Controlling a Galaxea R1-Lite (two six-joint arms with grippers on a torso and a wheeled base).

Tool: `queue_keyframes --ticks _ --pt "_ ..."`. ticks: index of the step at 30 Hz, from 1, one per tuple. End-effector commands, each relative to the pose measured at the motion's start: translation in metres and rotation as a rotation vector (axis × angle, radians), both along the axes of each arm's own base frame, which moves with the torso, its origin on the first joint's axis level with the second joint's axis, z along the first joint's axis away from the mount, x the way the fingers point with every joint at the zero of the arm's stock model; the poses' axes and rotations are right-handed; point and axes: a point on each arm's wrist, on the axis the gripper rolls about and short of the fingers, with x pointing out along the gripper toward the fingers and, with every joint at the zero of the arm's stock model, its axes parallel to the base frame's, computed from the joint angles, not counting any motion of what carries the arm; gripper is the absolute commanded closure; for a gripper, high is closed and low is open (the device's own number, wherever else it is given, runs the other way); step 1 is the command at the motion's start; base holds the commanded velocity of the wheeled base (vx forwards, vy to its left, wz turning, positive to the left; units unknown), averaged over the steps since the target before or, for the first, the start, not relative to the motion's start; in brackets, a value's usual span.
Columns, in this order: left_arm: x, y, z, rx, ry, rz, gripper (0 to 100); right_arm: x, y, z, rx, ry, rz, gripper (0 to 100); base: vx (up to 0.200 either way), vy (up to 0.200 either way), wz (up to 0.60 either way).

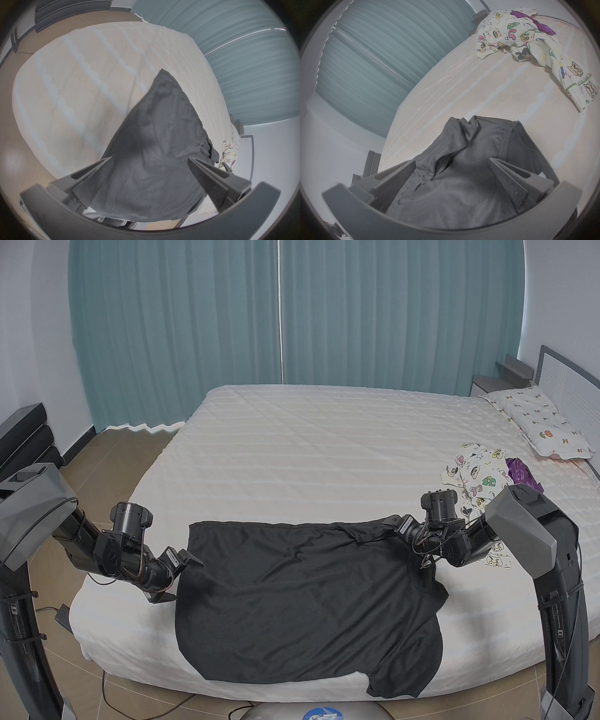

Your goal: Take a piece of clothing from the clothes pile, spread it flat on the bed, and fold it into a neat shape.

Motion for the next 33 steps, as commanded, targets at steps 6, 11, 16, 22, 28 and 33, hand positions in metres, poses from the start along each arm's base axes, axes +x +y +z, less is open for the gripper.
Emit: queue_keyframes --ticks 6,11,16,22,28,33 --pt "-0.005 0.000 -0.003 0.024 0.002 -0.036 0 0.000 -0.001 0.000 -0.001 0.000 -0.005 0 0.000 0.000 0.00" --pt "-0.005 0.000 -0.003 0.025 0.002 -0.035 0 0.000 -0.001 0.001 0.000 -0.002 -0.005 0 0.000 0.000 0.00" --pt "-0.005 0.000 -0.003 0.025 0.001 -0.037 0 0.001 -0.002 0.002 0.001 -0.008 -0.007 0 0.000 0.000 0.00" --pt "-0.005 0.000 -0.003 0.026 0.002 -0.038 0 0.004 -0.001 0.003 0.018 -0.015 -0.015 0 0.000 0.000 0.00" --pt "-0.004 0.000 -0.005 0.034 0.005 -0.033 0 0.010 0.002 0.001 0.034 -0.001 -0.020 0 0.000 0.000 0.00" --pt "-0.003 0.000 -0.004 0.033 -0.011 -0.029 0 0.019 0.003 -0.004 0.060 0.013 -0.039 0 0.000 0.000 0.00"
